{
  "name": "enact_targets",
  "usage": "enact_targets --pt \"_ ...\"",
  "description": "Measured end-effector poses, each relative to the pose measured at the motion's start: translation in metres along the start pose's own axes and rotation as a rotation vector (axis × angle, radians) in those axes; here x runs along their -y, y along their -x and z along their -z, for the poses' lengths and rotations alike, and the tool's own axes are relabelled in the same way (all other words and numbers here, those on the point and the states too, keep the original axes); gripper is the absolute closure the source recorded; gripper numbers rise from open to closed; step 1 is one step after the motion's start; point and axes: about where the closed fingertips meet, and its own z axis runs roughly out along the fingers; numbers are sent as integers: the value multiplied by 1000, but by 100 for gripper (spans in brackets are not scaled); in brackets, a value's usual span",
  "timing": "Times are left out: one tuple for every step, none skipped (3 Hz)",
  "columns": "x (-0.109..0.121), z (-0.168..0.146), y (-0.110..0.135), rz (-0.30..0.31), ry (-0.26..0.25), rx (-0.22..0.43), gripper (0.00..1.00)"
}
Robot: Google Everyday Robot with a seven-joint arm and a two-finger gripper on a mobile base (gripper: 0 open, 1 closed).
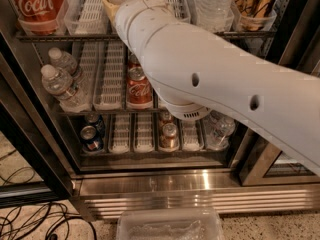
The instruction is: Pick redbull can from top shelf of fridge
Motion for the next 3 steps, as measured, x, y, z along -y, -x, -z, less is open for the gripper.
enact_targets --pt "-1 3 10 -37 26 17 100" --pt "0 9 13 -60 48 15 100" --pt "8 26 7 -66 67 -24 100"
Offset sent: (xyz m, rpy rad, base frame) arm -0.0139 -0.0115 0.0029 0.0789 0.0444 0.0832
